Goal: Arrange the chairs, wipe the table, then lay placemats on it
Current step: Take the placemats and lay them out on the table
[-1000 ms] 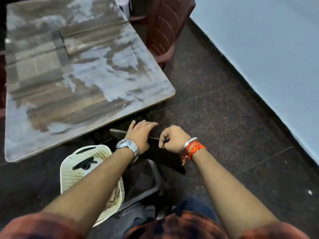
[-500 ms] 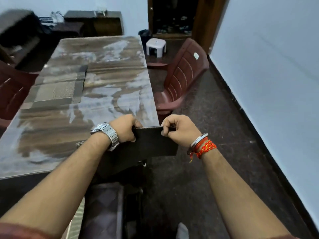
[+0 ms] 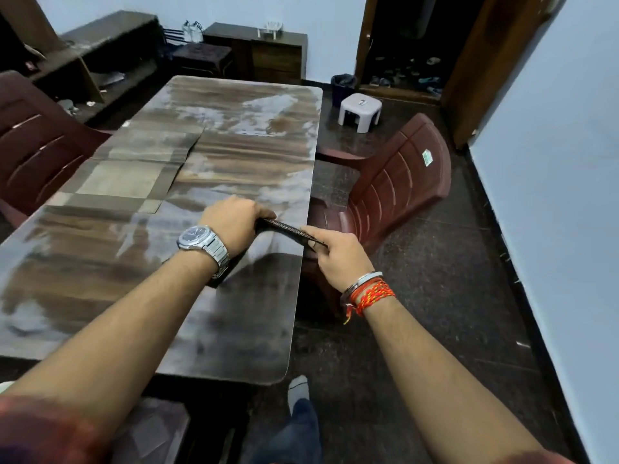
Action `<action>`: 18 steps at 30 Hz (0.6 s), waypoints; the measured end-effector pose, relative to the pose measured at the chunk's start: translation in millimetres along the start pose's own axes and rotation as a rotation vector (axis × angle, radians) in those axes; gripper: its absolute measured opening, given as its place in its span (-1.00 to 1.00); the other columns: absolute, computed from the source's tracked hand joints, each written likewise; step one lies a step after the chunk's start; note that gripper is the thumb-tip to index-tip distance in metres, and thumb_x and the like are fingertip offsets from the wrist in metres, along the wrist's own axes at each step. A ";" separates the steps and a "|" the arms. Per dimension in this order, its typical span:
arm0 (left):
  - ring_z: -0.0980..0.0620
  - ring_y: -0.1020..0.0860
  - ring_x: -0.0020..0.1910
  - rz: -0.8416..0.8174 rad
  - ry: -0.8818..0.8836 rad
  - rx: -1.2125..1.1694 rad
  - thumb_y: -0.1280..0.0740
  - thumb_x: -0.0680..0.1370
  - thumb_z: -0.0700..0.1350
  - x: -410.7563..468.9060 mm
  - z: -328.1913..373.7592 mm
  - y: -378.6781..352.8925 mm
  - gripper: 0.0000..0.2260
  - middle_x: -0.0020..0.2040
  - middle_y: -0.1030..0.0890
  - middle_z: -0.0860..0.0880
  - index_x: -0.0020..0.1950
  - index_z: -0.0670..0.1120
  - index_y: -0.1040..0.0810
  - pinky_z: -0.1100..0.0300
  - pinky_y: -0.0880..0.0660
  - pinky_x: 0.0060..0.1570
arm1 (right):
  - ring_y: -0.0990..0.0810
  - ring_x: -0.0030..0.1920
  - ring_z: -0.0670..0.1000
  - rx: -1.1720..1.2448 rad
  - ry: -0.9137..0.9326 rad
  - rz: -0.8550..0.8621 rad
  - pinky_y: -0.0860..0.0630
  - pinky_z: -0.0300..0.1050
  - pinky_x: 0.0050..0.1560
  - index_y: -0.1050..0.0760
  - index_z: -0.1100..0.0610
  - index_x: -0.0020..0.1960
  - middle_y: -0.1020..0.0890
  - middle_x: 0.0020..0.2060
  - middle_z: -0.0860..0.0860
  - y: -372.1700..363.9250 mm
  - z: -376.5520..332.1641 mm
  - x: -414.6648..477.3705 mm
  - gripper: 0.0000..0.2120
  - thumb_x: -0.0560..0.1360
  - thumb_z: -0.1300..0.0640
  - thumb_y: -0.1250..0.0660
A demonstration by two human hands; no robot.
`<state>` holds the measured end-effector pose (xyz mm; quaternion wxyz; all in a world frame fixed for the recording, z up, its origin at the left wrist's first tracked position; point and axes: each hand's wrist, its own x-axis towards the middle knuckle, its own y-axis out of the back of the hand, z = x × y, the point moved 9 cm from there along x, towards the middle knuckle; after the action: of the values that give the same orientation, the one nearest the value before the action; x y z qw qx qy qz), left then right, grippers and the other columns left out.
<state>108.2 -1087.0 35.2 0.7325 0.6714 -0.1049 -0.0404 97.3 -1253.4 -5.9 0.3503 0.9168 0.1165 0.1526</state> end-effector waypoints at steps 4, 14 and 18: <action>-0.11 -0.67 0.03 0.301 -0.181 0.088 -0.19 0.51 -0.20 59.4 -5.2 1.3 -0.64 0.09 -0.72 -0.03 0.13 0.05 -0.70 0.09 -0.52 -0.16 | -0.49 0.30 0.16 -0.068 0.076 0.093 -0.28 -0.03 0.41 -0.53 0.13 0.29 -0.58 0.23 0.15 18.1 15.1 64.5 -0.53 0.44 0.38 -0.16; -0.08 0.00 0.60 -0.566 0.398 -0.012 -0.17 0.59 0.23 88.1 -68.9 -209.1 -0.36 0.64 0.13 0.05 0.59 0.26 0.09 -0.18 -0.03 0.50 | -0.13 0.48 0.20 -0.201 -0.206 -0.376 -0.06 0.06 0.49 -0.27 -0.02 0.47 -0.26 0.48 0.03 -61.7 168.1 138.6 -0.41 0.48 0.03 -0.34; -0.18 0.00 0.59 -0.548 0.624 -0.157 -0.14 0.60 0.26 101.2 -65.0 -234.2 -0.42 0.64 0.06 0.01 0.59 0.26 -0.03 -0.15 -0.04 0.52 | -0.46 0.25 0.21 -0.085 -0.492 -0.360 -0.36 -0.08 0.27 -0.36 0.23 0.33 -0.50 0.25 0.21 -54.9 217.4 176.5 -0.51 0.49 0.04 -0.36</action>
<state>239.5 -1066.3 -192.0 0.7403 0.5966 0.3076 -0.0364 333.5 -1288.7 -162.1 0.4274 0.8753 0.1823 -0.1337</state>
